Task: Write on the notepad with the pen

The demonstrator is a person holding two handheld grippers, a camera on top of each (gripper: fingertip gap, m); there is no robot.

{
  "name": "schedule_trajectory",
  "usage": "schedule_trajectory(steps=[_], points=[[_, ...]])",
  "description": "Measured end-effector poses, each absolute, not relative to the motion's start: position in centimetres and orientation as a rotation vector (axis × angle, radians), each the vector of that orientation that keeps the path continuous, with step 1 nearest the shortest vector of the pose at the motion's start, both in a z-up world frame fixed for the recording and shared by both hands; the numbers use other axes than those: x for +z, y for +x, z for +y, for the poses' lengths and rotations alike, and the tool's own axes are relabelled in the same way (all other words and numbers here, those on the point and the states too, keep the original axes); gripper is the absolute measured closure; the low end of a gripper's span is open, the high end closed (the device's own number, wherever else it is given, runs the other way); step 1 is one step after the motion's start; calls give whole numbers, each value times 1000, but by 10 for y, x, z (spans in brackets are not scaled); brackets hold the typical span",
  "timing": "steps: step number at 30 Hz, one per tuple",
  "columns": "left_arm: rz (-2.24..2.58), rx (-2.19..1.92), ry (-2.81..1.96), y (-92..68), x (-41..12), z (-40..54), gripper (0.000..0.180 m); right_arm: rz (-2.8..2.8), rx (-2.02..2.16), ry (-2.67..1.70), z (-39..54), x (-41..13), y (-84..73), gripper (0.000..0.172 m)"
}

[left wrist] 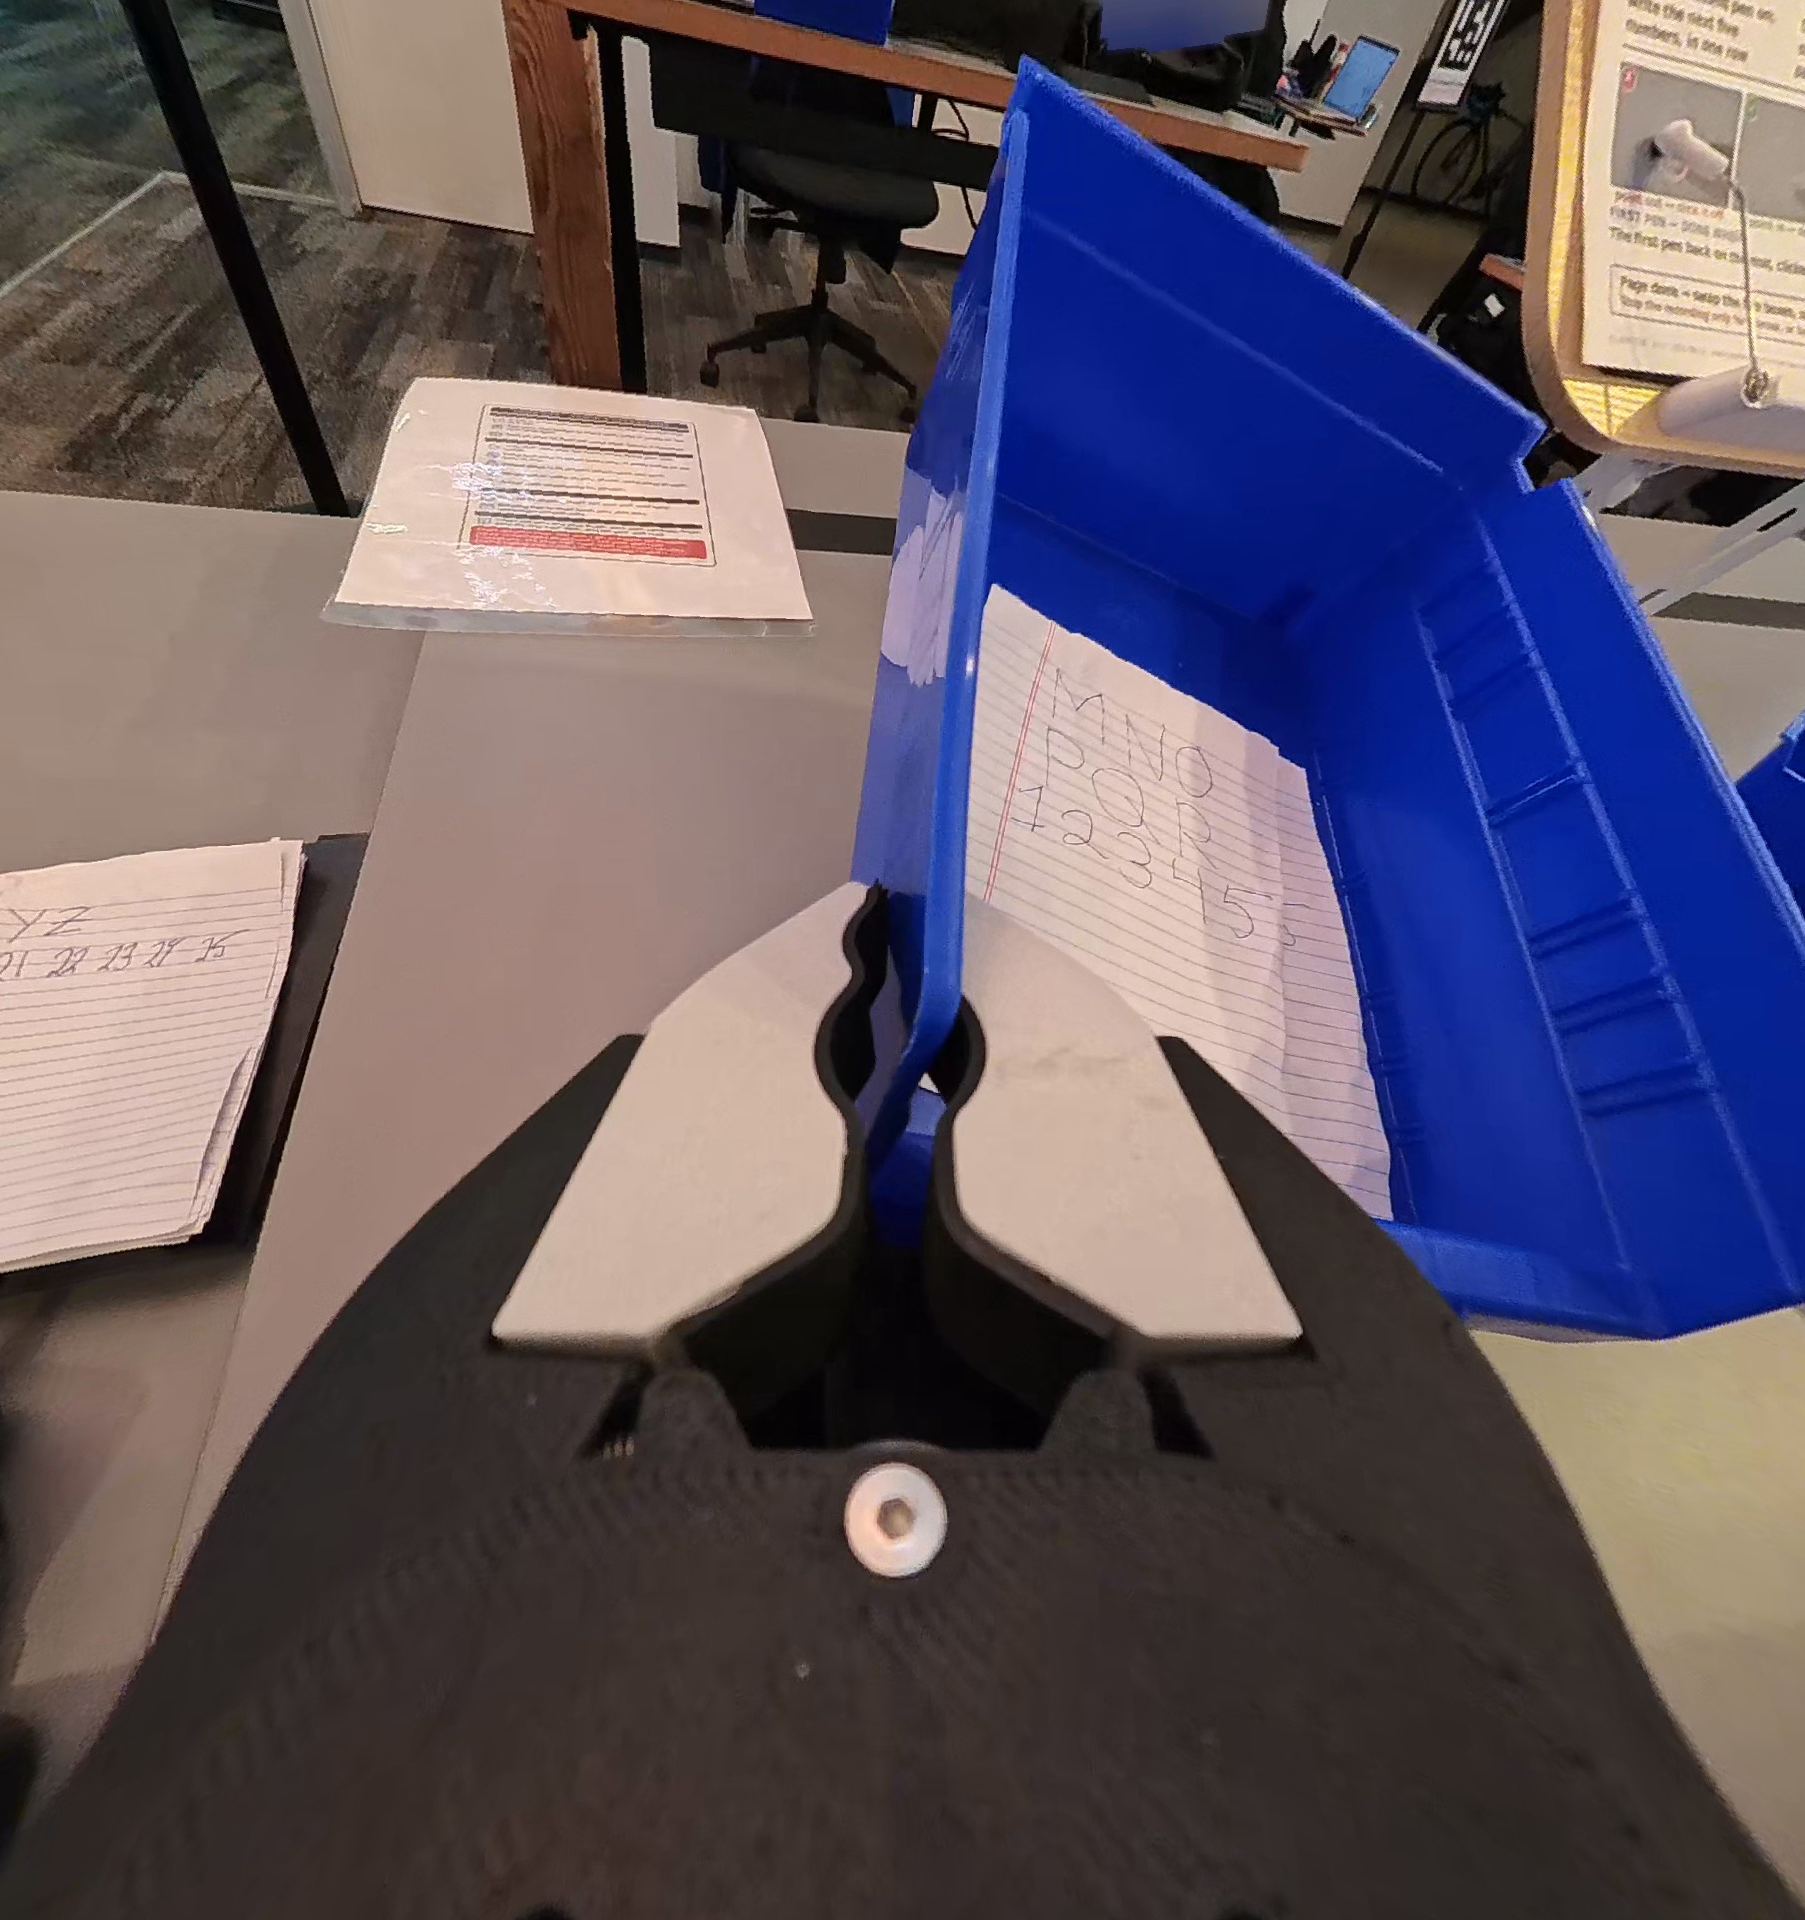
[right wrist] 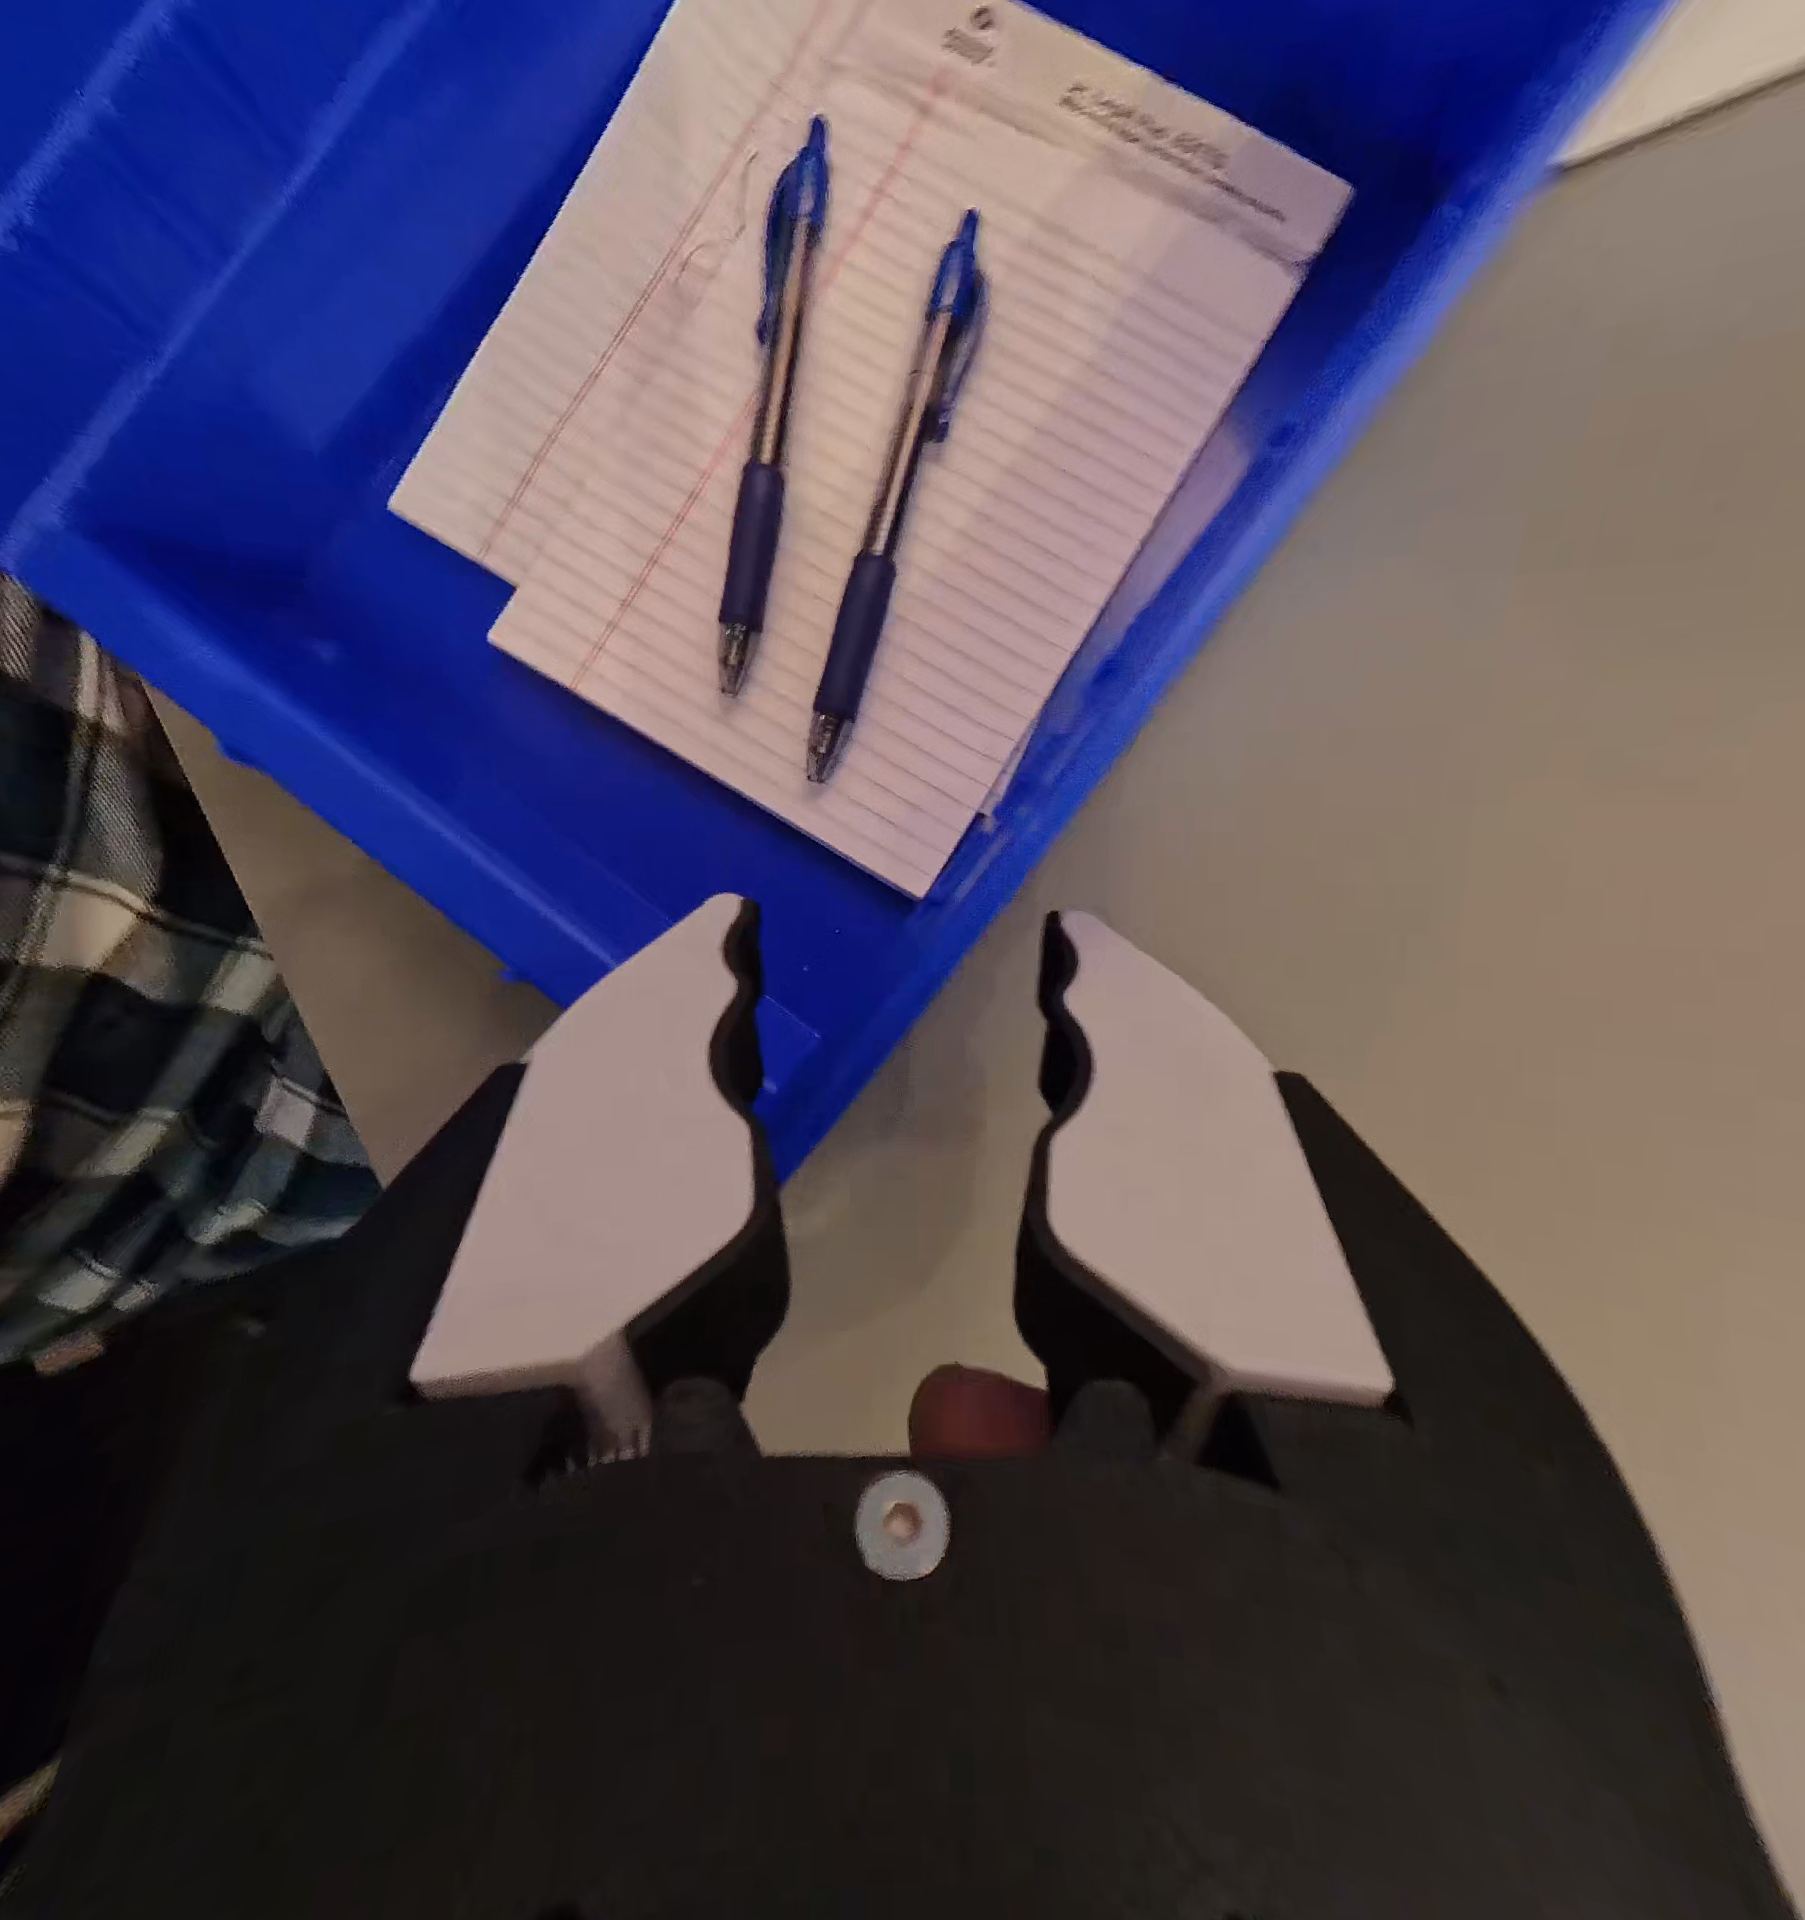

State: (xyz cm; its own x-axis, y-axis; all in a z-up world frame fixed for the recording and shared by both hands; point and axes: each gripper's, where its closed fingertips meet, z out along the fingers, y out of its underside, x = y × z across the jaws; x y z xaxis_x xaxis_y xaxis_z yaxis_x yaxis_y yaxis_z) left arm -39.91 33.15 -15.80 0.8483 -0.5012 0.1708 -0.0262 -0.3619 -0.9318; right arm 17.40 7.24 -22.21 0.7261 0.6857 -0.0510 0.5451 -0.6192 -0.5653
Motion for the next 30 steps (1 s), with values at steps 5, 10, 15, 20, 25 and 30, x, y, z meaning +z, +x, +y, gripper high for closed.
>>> schedule_trajectory(steps=[5, 10, 15, 20, 25, 30], points=[[369, -526, -1883, -399, -157, 324, 175, -910, 341, -2481, 75, -229, 171, 145], [349, -495, -1860, -407, -152, 315, 175, -777, 288, -2487, 82, -230, 170, 163], [321, -474, -1846, -421, -146, 309, 175, -758, 349, -2456, 97, -230, 137, 166], [294, -458, -1830, -437, -143, 301, 175, -865, 392, -2426, 129, -230, 89, 166], [241, -432, -1813, -461, -138, 294, 175, -908, 427, -2415, 183, -230, 47, 167], [185, -380, -1799, -488, -131, 289, 175, -781, 392, -2404, 236, -230, 23, 167]])
